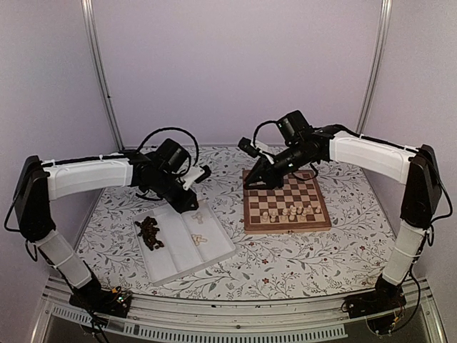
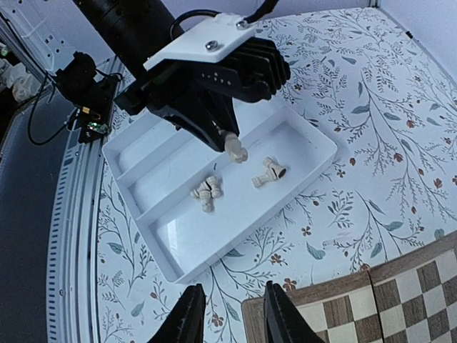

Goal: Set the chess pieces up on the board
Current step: Pick up the chess piece from the storage box.

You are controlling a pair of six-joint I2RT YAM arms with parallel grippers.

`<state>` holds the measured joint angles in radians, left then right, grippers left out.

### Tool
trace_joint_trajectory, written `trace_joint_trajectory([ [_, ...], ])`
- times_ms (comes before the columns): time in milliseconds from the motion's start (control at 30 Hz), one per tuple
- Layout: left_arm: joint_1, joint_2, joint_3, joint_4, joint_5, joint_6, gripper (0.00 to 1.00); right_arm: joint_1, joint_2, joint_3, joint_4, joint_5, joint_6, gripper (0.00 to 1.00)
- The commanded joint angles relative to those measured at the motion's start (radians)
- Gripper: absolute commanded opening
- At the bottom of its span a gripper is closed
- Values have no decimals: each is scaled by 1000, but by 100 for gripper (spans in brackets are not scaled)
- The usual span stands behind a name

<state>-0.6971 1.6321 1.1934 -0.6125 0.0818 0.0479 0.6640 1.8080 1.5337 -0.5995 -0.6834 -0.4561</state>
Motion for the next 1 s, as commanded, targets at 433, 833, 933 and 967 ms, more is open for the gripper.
trace_joint_trajectory([
  [433, 28, -191, -150, 242, 281, -95, 17, 82, 391, 378, -84, -366, 287, 38],
  [833, 28, -164, -145, 251, 320, -106, 17, 106, 412, 414, -77, -401, 298, 40],
  [933, 28, -159, -146, 249, 325, -107, 17, 110, 423, 433, -76, -370, 304, 38],
  [967, 28, -158, -146, 250, 327, -108, 17, 110, 426, 437, -76, -361, 306, 36],
])
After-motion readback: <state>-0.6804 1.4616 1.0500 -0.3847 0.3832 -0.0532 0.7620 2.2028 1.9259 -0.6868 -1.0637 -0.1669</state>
